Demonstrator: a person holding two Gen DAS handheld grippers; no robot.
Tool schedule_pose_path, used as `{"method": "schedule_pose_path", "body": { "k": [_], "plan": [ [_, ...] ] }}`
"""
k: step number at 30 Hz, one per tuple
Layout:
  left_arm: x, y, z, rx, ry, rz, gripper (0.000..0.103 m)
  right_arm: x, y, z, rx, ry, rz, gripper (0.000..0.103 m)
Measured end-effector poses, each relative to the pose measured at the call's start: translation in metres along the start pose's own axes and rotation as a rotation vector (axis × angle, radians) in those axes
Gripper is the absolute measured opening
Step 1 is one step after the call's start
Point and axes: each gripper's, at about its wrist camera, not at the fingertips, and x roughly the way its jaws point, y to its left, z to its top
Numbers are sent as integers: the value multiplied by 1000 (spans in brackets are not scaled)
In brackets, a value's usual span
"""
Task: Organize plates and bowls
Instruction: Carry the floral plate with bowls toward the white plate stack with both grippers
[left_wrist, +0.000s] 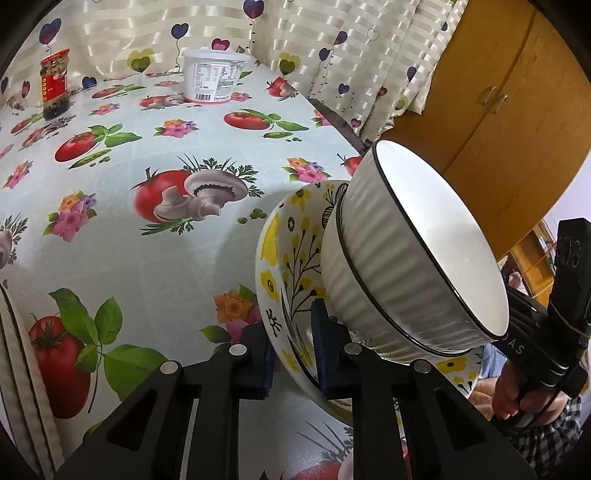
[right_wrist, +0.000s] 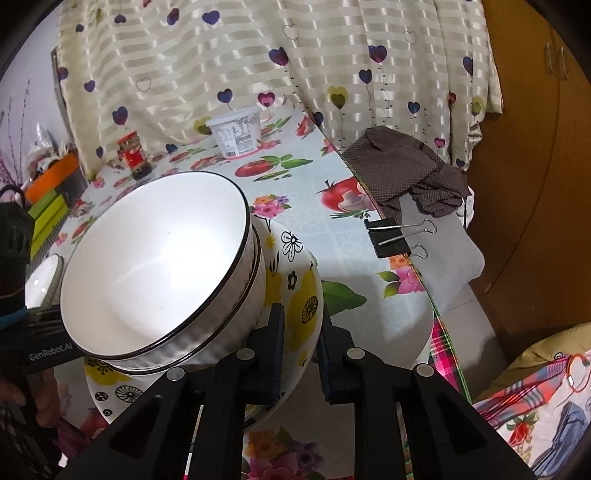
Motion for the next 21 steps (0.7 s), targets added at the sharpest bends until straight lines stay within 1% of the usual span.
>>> {"method": "schedule_pose_path", "body": {
  "k": [13, 21],
  "plan": [
    [-4, 1, -2, -31, 7, 14, 17, -3, 4, 0, 33, -15, 10, 16],
    [-7, 6, -2, -48, -2, 18, 17, 1, 10, -6, 23, -10, 17, 16]
  ]
}}
